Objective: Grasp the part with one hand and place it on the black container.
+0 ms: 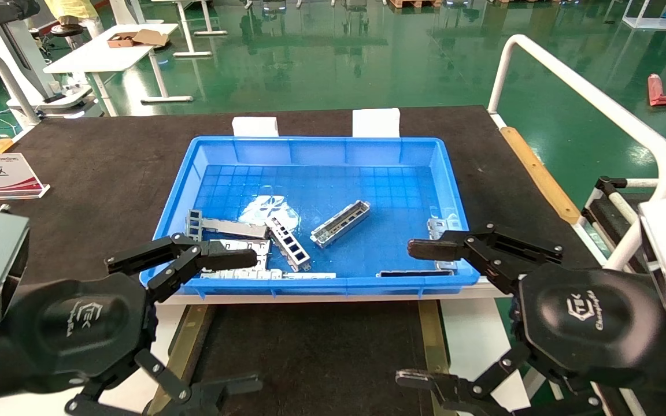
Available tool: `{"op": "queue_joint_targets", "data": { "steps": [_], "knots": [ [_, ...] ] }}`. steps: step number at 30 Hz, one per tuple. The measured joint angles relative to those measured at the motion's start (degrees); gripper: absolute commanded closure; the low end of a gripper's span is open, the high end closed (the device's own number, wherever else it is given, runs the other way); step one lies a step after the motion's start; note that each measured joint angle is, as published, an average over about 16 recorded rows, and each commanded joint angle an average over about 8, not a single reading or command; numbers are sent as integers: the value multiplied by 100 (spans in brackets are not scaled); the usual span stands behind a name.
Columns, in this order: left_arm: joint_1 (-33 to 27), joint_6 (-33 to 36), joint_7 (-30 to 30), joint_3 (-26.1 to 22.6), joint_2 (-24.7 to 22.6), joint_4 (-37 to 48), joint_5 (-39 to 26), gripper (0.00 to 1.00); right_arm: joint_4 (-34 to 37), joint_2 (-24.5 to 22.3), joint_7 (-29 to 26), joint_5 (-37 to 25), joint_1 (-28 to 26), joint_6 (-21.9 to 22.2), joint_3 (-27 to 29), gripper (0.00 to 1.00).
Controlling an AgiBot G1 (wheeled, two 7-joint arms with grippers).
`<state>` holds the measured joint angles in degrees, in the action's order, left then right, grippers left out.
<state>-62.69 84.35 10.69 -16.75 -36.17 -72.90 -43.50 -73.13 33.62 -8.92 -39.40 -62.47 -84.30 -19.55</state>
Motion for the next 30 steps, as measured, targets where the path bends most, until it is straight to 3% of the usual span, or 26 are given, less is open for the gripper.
{"op": "queue_joint_targets", "data": {
  "steps": [14, 30],
  "knots": [
    [-611, -437, -73, -429, -788, 742, -796, 0, 1, 0, 1, 1, -1, 0, -2, 0],
    [-1874, -1302, -690, -1180, -2515, 3182, -2172, 0, 1, -1, 2, 2, -2, 0, -4, 0]
  ]
}}
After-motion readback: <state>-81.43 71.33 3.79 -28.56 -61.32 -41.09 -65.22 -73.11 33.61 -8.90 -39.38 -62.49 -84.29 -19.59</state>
